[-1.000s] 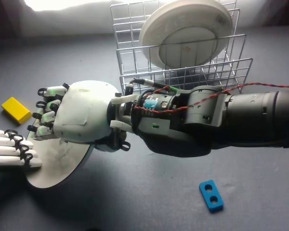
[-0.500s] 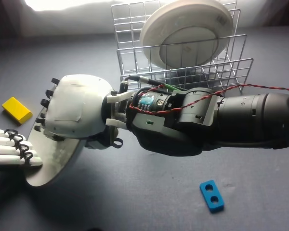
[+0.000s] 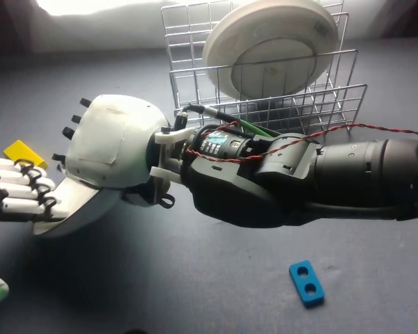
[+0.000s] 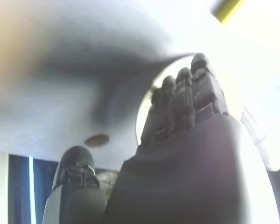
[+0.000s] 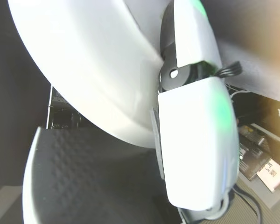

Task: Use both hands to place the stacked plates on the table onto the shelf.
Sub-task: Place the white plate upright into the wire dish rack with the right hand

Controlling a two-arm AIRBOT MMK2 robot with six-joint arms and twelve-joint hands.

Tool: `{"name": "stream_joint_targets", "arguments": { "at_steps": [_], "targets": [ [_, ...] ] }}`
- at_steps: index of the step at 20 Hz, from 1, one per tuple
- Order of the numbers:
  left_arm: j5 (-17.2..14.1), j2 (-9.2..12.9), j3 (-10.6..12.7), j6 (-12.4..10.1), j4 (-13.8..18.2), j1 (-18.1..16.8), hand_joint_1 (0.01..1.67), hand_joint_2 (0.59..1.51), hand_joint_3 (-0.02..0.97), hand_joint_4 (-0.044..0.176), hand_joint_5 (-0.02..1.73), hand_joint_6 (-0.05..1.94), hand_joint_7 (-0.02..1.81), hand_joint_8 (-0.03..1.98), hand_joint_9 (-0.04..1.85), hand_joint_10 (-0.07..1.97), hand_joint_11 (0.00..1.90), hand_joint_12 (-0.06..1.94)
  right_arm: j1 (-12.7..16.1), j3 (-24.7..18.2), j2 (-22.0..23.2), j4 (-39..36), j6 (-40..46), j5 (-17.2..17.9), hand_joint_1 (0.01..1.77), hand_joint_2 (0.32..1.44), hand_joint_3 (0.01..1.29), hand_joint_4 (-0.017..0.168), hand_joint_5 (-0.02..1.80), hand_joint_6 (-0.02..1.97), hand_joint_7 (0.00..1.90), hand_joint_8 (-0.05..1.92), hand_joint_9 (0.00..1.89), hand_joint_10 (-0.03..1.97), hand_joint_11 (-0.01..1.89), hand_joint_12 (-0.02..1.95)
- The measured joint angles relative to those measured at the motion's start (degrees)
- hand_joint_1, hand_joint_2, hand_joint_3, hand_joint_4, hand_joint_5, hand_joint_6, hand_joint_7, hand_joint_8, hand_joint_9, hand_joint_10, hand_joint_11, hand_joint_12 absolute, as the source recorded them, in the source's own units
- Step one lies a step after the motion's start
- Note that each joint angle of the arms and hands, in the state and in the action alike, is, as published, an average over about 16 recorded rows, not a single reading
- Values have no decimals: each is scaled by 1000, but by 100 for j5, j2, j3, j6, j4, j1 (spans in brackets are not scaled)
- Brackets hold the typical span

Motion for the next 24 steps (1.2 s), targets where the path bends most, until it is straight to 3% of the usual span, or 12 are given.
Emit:
{"name": "stream_joint_targets", "arguments": {
  "at_steps": [4, 10, 16, 24],
  "targets": [
    [-8, 105, -9, -58, 138, -440, 22, 1124, 20, 0, 21, 0, 39, 13, 18, 10, 20, 8, 0, -191, 103, 400, -438, 91, 1284, 969, 15, 2, 943, 838, 1116, 556, 1256, 297, 940, 1121],
    [-16, 234, 81, -134, 275, -961, 22, 1117, 20, 2, 16, -4, 36, 13, 22, 10, 17, 8, 9, -614, 367, 918, -1081, 284, 1277, 968, 16, 4, 978, 840, 1150, 544, 1287, 188, 929, 1062],
    [-12, 292, 218, -175, 341, -1207, 21, 1110, 20, 1, 20, -3, 39, 13, 20, 10, 17, 7, 84, -1185, 735, 1449, -1694, 558, 1278, 962, 16, 4, 1020, 842, 1246, 318, 1250, 321, 930, 1013],
    [-29, 302, 319, -199, 383, -1250, 21, 1111, 19, 2, 22, -4, 38, 12, 17, 10, 18, 6, 291, -2096, 1334, 2301, -2551, 1076, 1279, 952, 16, 2, 1060, 855, 1334, 113, 1220, 437, 926, 1002]
  ]
}}
